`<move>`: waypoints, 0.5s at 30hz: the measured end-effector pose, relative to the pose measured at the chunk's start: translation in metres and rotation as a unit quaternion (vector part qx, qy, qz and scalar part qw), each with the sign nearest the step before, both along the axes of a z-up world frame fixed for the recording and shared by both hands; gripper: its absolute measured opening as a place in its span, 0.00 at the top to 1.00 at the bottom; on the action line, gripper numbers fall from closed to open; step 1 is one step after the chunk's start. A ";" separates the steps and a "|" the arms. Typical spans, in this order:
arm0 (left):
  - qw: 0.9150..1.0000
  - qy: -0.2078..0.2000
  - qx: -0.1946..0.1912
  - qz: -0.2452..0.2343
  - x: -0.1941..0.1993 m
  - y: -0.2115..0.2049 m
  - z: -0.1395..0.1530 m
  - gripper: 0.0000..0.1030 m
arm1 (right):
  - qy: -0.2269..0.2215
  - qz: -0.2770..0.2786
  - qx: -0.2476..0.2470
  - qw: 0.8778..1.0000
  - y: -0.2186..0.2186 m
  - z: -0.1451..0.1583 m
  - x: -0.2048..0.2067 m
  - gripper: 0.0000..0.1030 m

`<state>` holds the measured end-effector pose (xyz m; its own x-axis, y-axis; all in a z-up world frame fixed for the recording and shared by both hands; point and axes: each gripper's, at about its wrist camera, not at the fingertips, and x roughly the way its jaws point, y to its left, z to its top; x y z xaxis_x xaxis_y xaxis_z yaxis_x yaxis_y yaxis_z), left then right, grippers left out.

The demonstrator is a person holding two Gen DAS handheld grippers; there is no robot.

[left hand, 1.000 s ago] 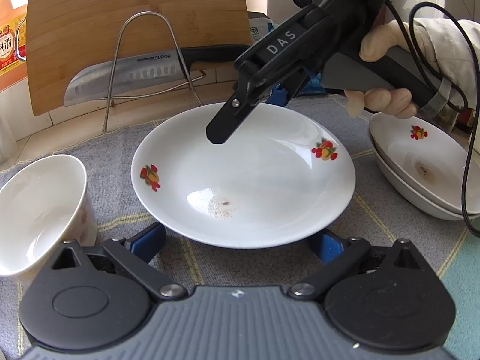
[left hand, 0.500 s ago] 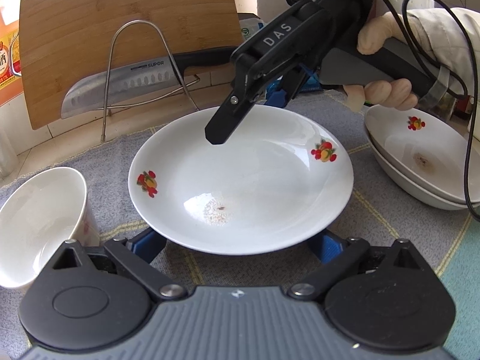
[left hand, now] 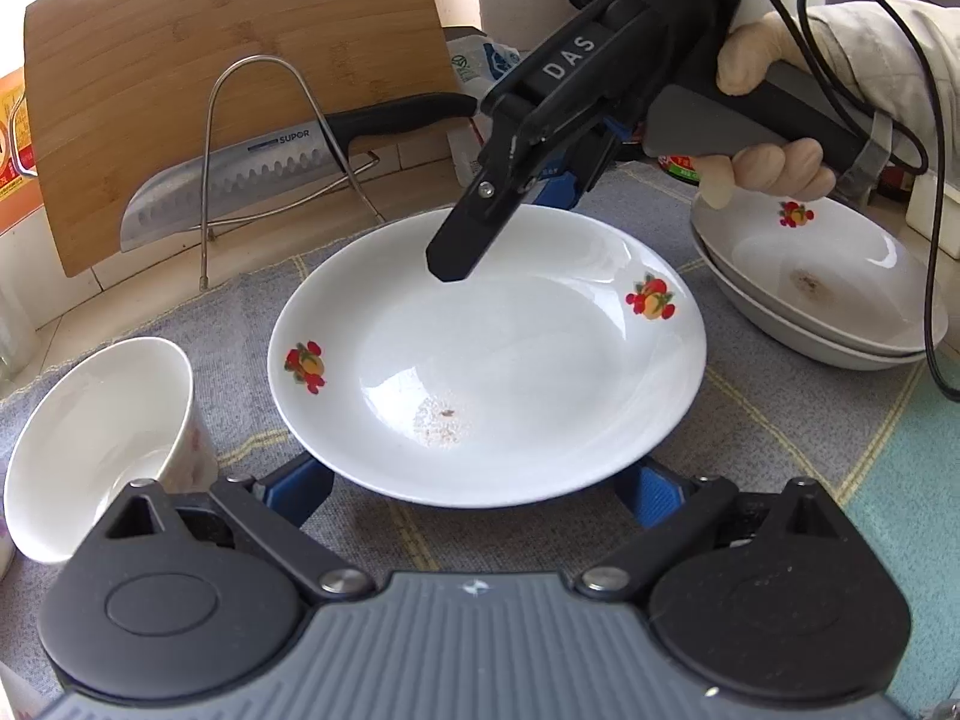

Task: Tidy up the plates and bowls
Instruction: 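Lift the plate with the right gripper and carry it toward the plate stack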

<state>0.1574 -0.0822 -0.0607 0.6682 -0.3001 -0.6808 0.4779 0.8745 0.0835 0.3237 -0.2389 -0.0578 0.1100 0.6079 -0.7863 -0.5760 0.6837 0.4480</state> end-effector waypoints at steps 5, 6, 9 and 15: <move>1.000 0.001 -0.002 -0.008 -0.003 0.002 -0.002 0.04 | 0.006 0.002 -0.004 1.000 0.001 -0.004 -0.004 0.05; 1.000 -0.001 0.001 -0.010 -0.003 0.001 -0.001 0.04 | 0.005 0.001 -0.004 1.000 0.002 -0.005 -0.004 0.05; 1.000 -0.002 -0.002 -0.014 -0.002 0.003 -0.002 0.04 | 0.003 0.004 -0.003 1.000 0.001 -0.005 -0.004 0.05; 1.000 -0.008 0.005 -0.018 -0.003 0.002 -0.003 0.04 | -0.002 0.002 0.007 1.000 0.002 -0.007 0.004 0.05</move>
<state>0.1545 -0.0797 -0.0634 0.6672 -0.3173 -0.6740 0.5083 0.8553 0.1005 0.3280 -0.2367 -0.0647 0.1103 0.6200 -0.7768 -0.5807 0.6745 0.4559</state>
